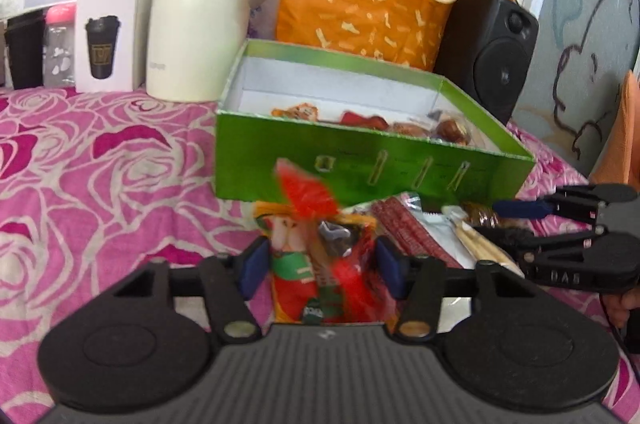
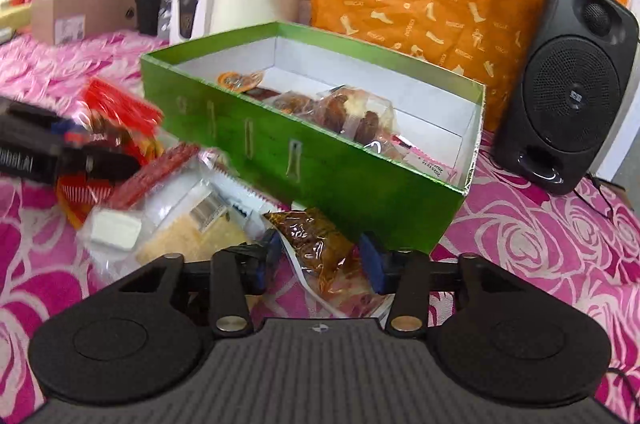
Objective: Organize snacks
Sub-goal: 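Grasp the red pouch with the left tool while the right tool grasps the brown candy bag, then put the red pouch in the green box with the left tool while the right tool releases the brown bag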
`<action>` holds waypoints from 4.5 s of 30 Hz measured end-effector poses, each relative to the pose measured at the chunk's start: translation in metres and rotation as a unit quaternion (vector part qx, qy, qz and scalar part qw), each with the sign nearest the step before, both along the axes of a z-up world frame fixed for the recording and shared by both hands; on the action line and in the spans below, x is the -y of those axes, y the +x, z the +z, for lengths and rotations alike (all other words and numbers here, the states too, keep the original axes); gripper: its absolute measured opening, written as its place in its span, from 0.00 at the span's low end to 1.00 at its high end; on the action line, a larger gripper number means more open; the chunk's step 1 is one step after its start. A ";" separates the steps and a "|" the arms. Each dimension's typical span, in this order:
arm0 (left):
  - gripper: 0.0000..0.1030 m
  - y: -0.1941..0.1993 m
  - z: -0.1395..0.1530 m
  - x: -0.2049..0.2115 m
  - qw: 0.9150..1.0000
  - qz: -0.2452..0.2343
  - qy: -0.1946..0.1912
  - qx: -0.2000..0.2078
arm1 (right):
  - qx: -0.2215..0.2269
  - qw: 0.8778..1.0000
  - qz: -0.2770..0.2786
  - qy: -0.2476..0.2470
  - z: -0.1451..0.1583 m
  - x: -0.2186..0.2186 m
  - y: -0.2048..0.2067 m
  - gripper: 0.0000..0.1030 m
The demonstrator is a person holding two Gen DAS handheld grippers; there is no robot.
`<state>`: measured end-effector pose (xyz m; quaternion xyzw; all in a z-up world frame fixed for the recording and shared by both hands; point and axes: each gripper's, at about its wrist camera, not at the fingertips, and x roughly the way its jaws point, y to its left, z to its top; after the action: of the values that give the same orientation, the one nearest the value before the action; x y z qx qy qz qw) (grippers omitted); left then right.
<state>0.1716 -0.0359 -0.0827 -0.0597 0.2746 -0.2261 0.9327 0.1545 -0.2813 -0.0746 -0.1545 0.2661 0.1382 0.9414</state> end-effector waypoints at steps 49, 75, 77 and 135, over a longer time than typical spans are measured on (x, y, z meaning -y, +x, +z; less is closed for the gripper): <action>0.76 -0.071 0.002 0.005 0.985 -0.126 0.121 0.004 | 0.007 0.945 -0.074 0.318 0.009 0.007 -0.119 0.63; 0.43 -0.077 0.040 -0.004 0.995 -0.068 0.042 0.052 | 0.013 0.940 -0.050 0.337 0.016 -0.008 -0.125 0.63; 0.43 -0.074 0.045 -0.002 0.996 -0.065 0.033 0.056 | 0.010 0.937 -0.049 0.346 0.017 -0.010 -0.123 0.63; 0.64 0.095 0.050 0.057 0.995 -0.021 0.060 0.079 | 0.119 0.967 -0.129 0.185 0.049 0.014 0.061 1.00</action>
<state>0.2666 -0.0929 -0.0330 0.0205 0.2139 -0.2331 0.9484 0.2155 -0.2956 -0.0258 0.0429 0.1393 0.0426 0.9884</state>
